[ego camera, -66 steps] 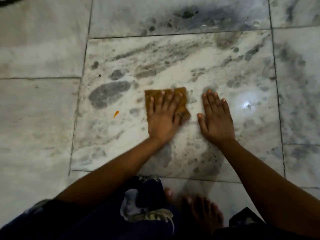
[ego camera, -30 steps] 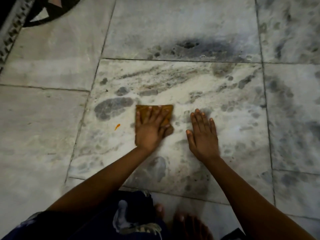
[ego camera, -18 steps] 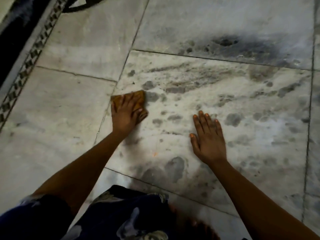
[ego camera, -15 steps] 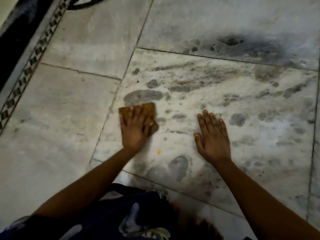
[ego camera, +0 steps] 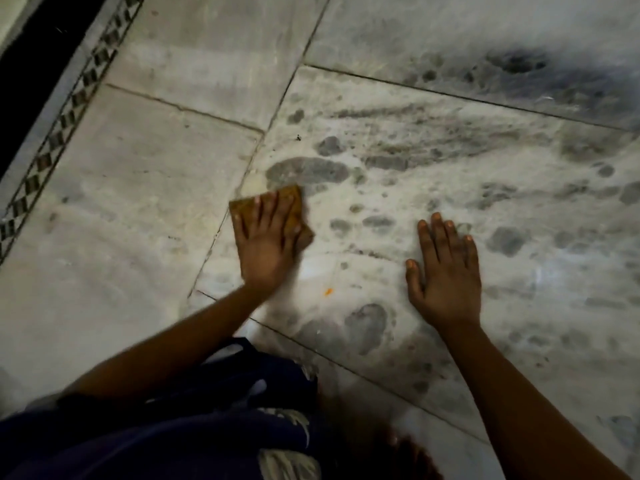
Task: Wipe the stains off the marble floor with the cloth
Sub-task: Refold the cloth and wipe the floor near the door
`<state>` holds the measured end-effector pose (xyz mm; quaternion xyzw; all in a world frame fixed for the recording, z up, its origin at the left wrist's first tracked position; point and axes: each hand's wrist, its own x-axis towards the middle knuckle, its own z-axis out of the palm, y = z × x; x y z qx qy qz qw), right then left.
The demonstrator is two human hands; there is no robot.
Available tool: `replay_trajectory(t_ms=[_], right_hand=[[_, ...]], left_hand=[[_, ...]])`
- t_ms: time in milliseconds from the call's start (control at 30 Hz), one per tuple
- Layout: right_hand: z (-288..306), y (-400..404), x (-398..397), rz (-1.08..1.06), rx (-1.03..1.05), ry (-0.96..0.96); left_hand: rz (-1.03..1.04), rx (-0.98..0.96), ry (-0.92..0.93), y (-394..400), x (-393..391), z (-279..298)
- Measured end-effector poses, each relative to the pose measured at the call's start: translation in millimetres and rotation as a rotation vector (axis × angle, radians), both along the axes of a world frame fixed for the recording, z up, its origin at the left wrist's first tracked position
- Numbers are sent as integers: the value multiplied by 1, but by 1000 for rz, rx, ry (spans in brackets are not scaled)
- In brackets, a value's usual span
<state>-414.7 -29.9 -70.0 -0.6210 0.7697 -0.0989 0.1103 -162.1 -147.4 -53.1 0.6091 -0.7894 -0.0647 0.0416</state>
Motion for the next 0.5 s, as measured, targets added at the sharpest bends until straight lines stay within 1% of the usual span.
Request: replay_trajectory(t_ms=[33,100,167,233,300,367,433,500], right_hand=[[1,-1,1,1,1,2],[1,0,2,6,6,9],[1,1,3,13,10,36],[2,1,1,18,10,54],[2,3,0,22,7,46],[0,2,-1,23,-1,39],[-2,2,-1,23,-6,39],[-2,2,-1,18,1,25]], left_hand=[[-31,-14,-17,22,-8,-1],[-223,-11,-53,42,-30,-5],[-379,-6,-64,25,-47,-4],[-421,23,-27,-9,-53,0],[-343,63,-13,-37,-45,3],[-196,81,-19,-56,-26,4],[-83,56,34,-52,5,4],[-12,38,79,-26,31,5]])
